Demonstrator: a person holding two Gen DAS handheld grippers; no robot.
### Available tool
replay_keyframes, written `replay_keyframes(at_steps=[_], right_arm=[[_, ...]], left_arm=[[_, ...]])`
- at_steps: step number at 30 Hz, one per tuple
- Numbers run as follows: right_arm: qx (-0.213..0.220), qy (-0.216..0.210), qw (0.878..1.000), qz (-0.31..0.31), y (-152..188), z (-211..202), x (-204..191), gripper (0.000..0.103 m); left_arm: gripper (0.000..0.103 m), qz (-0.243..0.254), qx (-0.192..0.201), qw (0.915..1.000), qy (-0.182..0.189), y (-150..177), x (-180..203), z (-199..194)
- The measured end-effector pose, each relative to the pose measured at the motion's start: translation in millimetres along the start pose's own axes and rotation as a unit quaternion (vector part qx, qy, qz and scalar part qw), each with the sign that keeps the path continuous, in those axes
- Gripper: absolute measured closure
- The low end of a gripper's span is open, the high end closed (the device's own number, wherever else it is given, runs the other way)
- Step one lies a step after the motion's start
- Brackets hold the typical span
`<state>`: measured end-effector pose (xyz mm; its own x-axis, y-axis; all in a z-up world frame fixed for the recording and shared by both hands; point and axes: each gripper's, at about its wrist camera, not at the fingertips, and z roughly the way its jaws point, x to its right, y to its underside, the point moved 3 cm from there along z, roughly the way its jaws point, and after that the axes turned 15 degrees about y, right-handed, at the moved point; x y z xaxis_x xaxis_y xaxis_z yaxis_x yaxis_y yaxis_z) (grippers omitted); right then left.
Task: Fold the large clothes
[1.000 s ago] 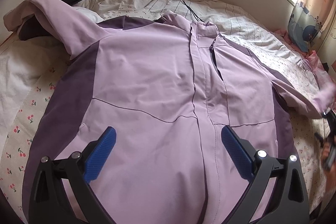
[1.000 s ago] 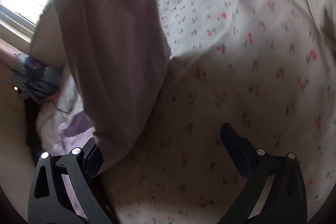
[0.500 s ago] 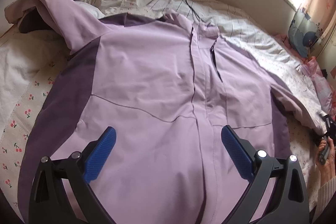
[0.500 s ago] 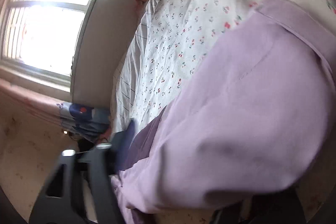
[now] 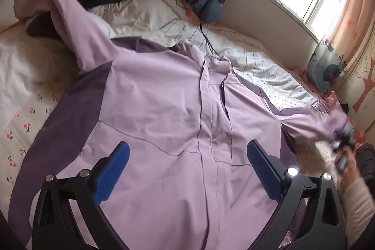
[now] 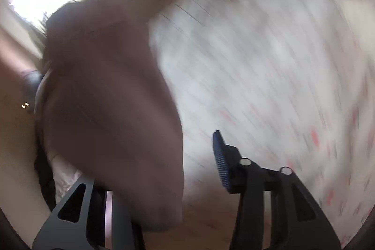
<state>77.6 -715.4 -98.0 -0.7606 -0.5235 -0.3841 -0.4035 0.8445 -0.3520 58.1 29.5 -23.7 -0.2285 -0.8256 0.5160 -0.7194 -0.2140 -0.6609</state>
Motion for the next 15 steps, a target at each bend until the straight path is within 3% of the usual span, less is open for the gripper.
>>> replay_keyframes(at_steps=[1, 3, 5, 6, 7, 9, 12, 15], right_arm=[[-0.027, -0.018, 0.998, 0.051, 17.2, 10.9, 33.5, 0.061], [-0.033, -0.089, 0.994, 0.06, 51.1, -1.8, 58.8, 0.061], [-0.043, -0.127, 0.991, 0.006, 95.4, -37.6, 64.1, 0.041], [-0.054, -0.144, 0.987, -0.036, 125.9, -60.6, 62.1, 0.024], [-0.067, -0.155, 0.983, -0.076, 157.4, -80.4, 52.5, 0.014], [-0.128, -0.188, 0.96, -0.161, 239.9, -113.2, 43.3, 0.011], [-0.234, -0.199, 0.915, -0.26, 345.5, -134.5, 27.4, 0.011], [-0.283, -0.179, 0.881, -0.334, 420.1, -142.9, 8.6, 0.011]], left_arm=[[0.007, -0.004, -0.001, 1.0, 0.001, -5.4, -3.6, -7.6], [0.007, -0.002, 0.006, 1.0, -0.002, -18.8, -9.4, -36.9], [0.007, 0.011, 0.026, 0.9994, -0.019, -37.1, -19.3, -87.9], [0.007, 0.018, 0.032, 0.9988, -0.031, -39.8, -25.5, -106.7], [0.007, 0.018, 0.039, 0.9976, -0.055, -40.2, -37.5, -129.7], [0.007, -0.005, 0.025, 0.9944, -0.102, -29.1, -73.2, -167.8], [0.007, -0.072, -0.048, 0.9923, -0.089, 1.6, -122.9, -181.7], [0.007, -0.092, -0.104, 0.9841, -0.111, 39.5, -154.0, -183.3]])
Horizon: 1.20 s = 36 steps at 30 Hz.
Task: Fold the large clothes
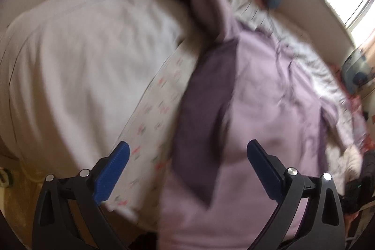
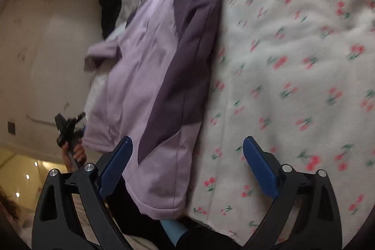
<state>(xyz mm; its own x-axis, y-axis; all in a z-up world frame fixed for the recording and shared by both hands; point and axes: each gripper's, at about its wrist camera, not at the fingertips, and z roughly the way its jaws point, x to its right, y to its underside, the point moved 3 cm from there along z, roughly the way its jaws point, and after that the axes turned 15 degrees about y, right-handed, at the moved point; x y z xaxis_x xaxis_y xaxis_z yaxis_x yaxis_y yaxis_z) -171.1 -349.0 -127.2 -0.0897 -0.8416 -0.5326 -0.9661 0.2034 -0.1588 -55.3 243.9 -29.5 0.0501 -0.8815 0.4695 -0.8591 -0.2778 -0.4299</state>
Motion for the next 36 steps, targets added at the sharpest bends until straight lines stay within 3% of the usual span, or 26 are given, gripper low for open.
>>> replay_keyframes(at_steps=[2, 6, 7, 9, 10, 11, 12, 14, 16, 18, 19, 20, 22, 23, 24, 25, 27, 28, 29, 31, 36], right_arm=[[-0.037, -0.009, 0.999, -0.014, 16.6, 20.3, -25.2, 0.011], [-0.055, 0.002, 0.998, -0.037, 32.1, 48.0, -57.1, 0.013], [-0.046, 0.006, 0.998, -0.048, 31.9, 50.1, -67.3, 0.039], [-0.026, 0.004, 0.999, -0.042, 23.8, 47.1, -75.6, 0.074], [-0.015, 0.001, 0.999, -0.038, 9.2, 49.1, -81.3, 0.081], [0.006, -0.013, 0.999, -0.04, 3.5, 41.3, -94.5, 0.083], [0.029, -0.023, 0.998, -0.045, -2.9, 27.5, -108.4, 0.085], [0.082, -0.044, 0.994, -0.058, -26.8, -14.9, -136.6, 0.086], [0.125, -0.053, 0.988, -0.075, -34.4, -65.0, -151.9, 0.086], [0.141, -0.033, 0.985, -0.096, -30.9, -99.8, -154.6, 0.086], [0.122, -0.017, 0.986, -0.108, -26.1, -103.2, -147.6, 0.085], [0.091, 0.026, 0.988, -0.125, -17.5, -94.9, -135.1, 0.083], [0.016, 0.144, 0.983, -0.116, 3.2, -60.5, -83.5, 0.069], [-0.029, 0.179, 0.977, -0.114, 12.4, -39.1, -63.0, 0.066], [-0.057, 0.224, 0.968, -0.098, 24.4, -23.0, -35.4, 0.055], [-0.059, 0.235, 0.968, -0.067, 32.1, -20.8, -15.8, 0.049], [-0.024, 0.175, 0.984, -0.023, 36.3, -41.1, -6.1, 0.048], [-0.005, 0.174, 0.985, -0.014, 35.7, -55.7, -4.9, 0.044], [0.021, 0.176, 0.984, -0.008, 32.7, -73.2, -5.8, 0.041], [0.075, 0.172, 0.982, -0.005, 20.2, -106.3, -14.1, 0.026], [0.189, 0.117, 0.975, 0.022, -27.8, -144.1, -18.8, 0.012]], left_arm=[[0.007, 0.004, -0.019, 0.9996, -0.021, 19.6, -14.4, 6.5], [0.007, 0.006, -0.101, 0.9949, -0.008, 51.5, -35.7, 39.7], [0.007, 0.004, -0.115, 0.9934, 0.0, 56.8, -37.8, 46.6], [0.007, -0.004, -0.13, 0.9913, 0.021, 62.2, -36.1, 54.6], [0.023, 0.0, -0.129, 0.9908, 0.042, 61.8, -29.9, 53.4], [0.054, -0.001, -0.131, 0.9887, 0.072, 58.2, -21.8, 49.9], [0.066, -0.005, -0.132, 0.9874, 0.087, 53.5, -15.5, 44.0], [0.08, 0.022, -0.099, 0.9913, 0.083, 36.4, 0.4, 19.1], [0.083, 0.044, -0.061, 0.9941, 0.078, 19.1, 13.1, -14.0], [0.085, 0.064, -0.041, 0.9949, 0.067, 10.5, 16.0, -36.0], [0.085, 0.078, -0.039, 0.995, 0.051, 9.9, 14.7, -41.7], [0.085, 0.093, -0.051, 0.9938, 0.031, 13.2, 11.0, -40.4], [0.085, 0.114, -0.102, 0.9882, 0.0, 24.3, -0.7, -21.5], [0.085, 0.119, -0.119, 0.9855, -0.022, 29.7, -9.5, -12.6], [0.085, 0.119, -0.127, 0.9836, -0.049, 34.9, -20.6, -5.6], [0.082, 0.115, -0.126, 0.9842, -0.048, 37.0, -27.8, -5.4], [0.06, 0.111, -0.093, 0.9892, -0.021, 34.2, -33.0, -19.6], [0.04, 0.114, -0.073, 0.9907, -0.015, 29.3, -30.2, -26.3], [0.031, 0.124, -0.041, 0.9914, -0.005, 20.2, -25.2, -36.7], [0.022, 0.133, -0.006, 0.9911, 0.008, 2.3, -14.6, -45.6], [0.007, 0.094, 0.088, 0.9895, 0.065, -40.9, 25.7, -40.3]])
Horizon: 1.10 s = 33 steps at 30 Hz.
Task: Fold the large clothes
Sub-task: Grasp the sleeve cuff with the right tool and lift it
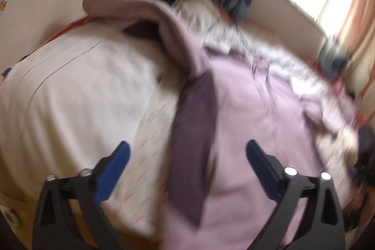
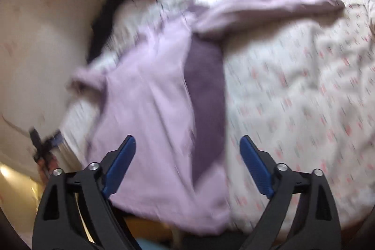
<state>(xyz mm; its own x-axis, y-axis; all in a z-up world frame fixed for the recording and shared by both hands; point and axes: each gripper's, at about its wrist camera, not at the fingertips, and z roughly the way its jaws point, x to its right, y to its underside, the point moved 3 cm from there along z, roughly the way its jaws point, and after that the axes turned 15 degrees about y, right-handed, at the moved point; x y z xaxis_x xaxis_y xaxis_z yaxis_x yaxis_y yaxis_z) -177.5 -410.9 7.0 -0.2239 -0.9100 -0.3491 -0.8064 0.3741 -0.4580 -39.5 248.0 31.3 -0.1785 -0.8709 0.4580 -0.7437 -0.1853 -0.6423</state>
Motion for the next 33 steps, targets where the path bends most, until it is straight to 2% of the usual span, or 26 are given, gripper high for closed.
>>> replay_keyframes(at_steps=[2, 4, 5, 7, 8, 9, 11, 14, 16, 18, 20, 23, 26, 27, 29, 30, 31, 32, 33], right_arm=[[0.028, -0.026, 0.998, 0.054, -24.9, 26.7, -4.2, 0.011], [0.053, -0.062, 0.986, 0.145, -49.2, 51.0, 23.9, 0.011], [0.067, -0.072, 0.976, 0.195, -54.4, 66.8, 36.9, 0.011], [0.094, -0.092, 0.947, 0.294, -66.5, 96.4, 73.5, 0.011], [0.102, -0.099, 0.937, 0.319, -71.6, 104.3, 86.8, 0.011], [0.108, -0.106, 0.931, 0.333, -80.5, 113.1, 97.2, 0.011], [0.12, -0.095, 0.927, 0.341, -104.9, 124.1, 115.9, 0.011], [0.143, -0.079, 0.921, 0.353, -138.0, 130.4, 145.4, 0.011], [0.156, -0.056, 0.919, 0.356, -161.4, 130.5, 166.9, 0.011], [0.162, -0.022, 0.918, 0.363, -185.0, 136.2, 193.0, 0.011], [0.167, 0.004, 0.907, 0.387, -199.4, 141.8, 221.3, 0.011], [0.186, 0.027, 0.887, 0.422, -218.0, 149.2, 258.4, 0.011], [0.198, 0.034, 0.883, 0.425, -240.2, 156.7, 274.5, 0.011], [0.2, 0.035, 0.885, 0.419, -246.2, 160.5, 274.5, 0.011], [0.203, 0.034, 0.893, 0.401, -257.7, 164.0, 276.0, 0.02], [0.204, 0.028, 0.896, 0.394, -261.7, 167.3, 276.4, 0.041], [0.195, 0.024, 0.898, 0.393, -263.8, 172.8, 279.0, 0.066], [0.189, 0.02, 0.898, 0.397, -261.6, 178.6, 280.9, 0.079], [0.187, 0.015, 0.896, 0.402, -257.9, 180.8, 282.3, 0.086]], left_arm=[[0.007, -0.029, 0.027, 0.9992, 0.002, -10.8, 9.3, 17.6], [0.007, -0.075, 0.05, 0.9957, 0.022, -19.2, 16.3, 45.4], [0.007, -0.095, 0.063, 0.9931, 0.031, -20.4, 21.1, 61.1], [0.007, -0.106, 0.065, 0.9913, 0.043, -24.1, 36.4, 95.8], [0.007, -0.106, 0.062, 0.9916, 0.042, -24.7, 44.9, 108.3], [0.007, -0.103, 0.056, 0.9922, 0.043, -27.6, 57.0, 131.1], [0.007, -0.086, 0.048, 0.9941, 0.046, -30.9, 79.0, 165.6], [0.007, -0.042, 0.054, 0.9971, 0.032, -27.2, 102.0, 195.3], [0.007, -0.022, 0.05, 0.9983, 0.02, -16.7, 106.4, 209.8], [0.007, -0.037, 0.026, 0.9989, 0.008, -10.4, 103.2, 223.3], [0.007, -0.057, 0.008, 0.9979, 0.029, -8.2, 102.6, 231.0], [0.007, -0.023, 0.002, 0.9996, 0.019, -5.7, 112.9, 232.8], [0.007, 0.007, 0.001, 0.9999, 0.01, -4.5, 119.7, 232.6], [0.007, 0.005, -0.002, 0.9999, 0.009, -4.1, 118.8, 233.9], [0.007, -0.006, -0.008, 0.9999, 0.009, -2.7, 114.5, 237.3], [0.007, -0.01, -0.01, 0.9999, 0.009, -2.6, 112.9, 238.6], [0.007, -0.013, -0.011, 0.9998, 0.008, -2.5, 111.4, 239.4], [0.007, -0.013, -0.011, 0.9998, 0.005, -2.4, 110.8, 239.1], [0.007, -0.01, -0.011, 0.9999, 0.002, -2.5, 110.9, 239.0]])
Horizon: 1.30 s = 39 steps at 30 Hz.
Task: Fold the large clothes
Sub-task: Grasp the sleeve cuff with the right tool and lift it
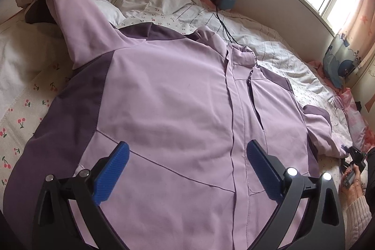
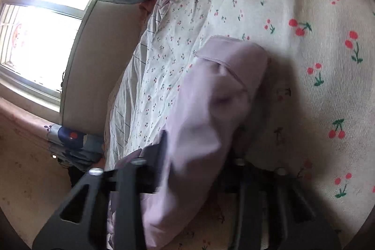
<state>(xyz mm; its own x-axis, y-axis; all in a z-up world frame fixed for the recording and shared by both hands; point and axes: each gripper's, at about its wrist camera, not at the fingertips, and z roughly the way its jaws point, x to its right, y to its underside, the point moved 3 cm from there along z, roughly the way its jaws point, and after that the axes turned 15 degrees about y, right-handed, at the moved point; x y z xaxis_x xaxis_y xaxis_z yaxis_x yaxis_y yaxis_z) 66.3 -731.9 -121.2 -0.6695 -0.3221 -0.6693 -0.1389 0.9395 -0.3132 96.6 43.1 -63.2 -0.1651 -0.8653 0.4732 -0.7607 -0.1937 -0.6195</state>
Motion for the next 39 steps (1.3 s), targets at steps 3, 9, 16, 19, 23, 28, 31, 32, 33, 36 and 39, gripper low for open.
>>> replay_keyframes(at_steps=[3, 9, 16, 19, 23, 28, 31, 32, 33, 36, 39], right_arm=[[0.026, -0.036, 0.999, -0.015, 4.6, -14.4, -4.9, 0.087], [0.036, -0.075, 0.995, 0.058, 12.5, -29.8, 11.0, 0.045], [0.058, -0.049, 0.997, 0.016, 4.5, -48.2, -22.0, 0.089], [0.085, -0.086, 0.993, -0.013, 3.2, -81.4, -66.8, 0.089], [0.115, -0.14, 0.981, -0.064, 12.9, -128.5, -142.1, 0.089], [0.111, -0.207, 0.962, -0.14, 64.0, -168.8, -246.4, 0.089], [0.1, -0.243, 0.944, -0.199, 116.9, -186.2, -309.4, 0.089], [0.094, -0.251, 0.939, -0.215, 128.8, -188.2, -327.8, 0.089], [0.088, -0.261, 0.932, -0.235, 149.3, -191.0, -346.1, 0.089], [0.069, -0.274, 0.912, -0.299, 214.6, -193.5, -391.9, 0.089], [0.042, -0.278, 0.892, -0.354, 283.5, -183.4, -422.9, 0.089]], left_arm=[[0.007, 0.008, 0.003, 1.0, -0.005, -0.1, 2.6, -3.8], [0.007, 0.012, -0.002, 0.9999, -0.011, 1.0, 1.0, -8.0], [0.007, -0.001, 0.012, 0.9999, -0.011, -4.7, -10.1, -24.4], [0.007, -0.01, 0.019, 0.9997, -0.009, -6.9, -16.6, -34.1], [0.007, -0.024, 0.029, 0.9992, -0.009, -11.1, -26.2, -51.4], [0.007, -0.015, 0.033, 0.9988, -0.033, -16.1, -36.4, -70.3], [0.007, -0.005, 0.037, 0.998, -0.051, -21.1, -44.6, -83.9], [0.007, -0.007, 0.044, 0.9976, -0.054, -23.4, -48.9, -90.7], [0.007, -0.01, 0.049, 0.9972, -0.055, -25.1, -52.8, -96.5], [0.007, -0.028, 0.063, 0.9964, -0.048, -31.6, -66.6, -115.1], [0.007, -0.045, 0.077, 0.9949, -0.046, -36.7, -80.8, -131.9]])
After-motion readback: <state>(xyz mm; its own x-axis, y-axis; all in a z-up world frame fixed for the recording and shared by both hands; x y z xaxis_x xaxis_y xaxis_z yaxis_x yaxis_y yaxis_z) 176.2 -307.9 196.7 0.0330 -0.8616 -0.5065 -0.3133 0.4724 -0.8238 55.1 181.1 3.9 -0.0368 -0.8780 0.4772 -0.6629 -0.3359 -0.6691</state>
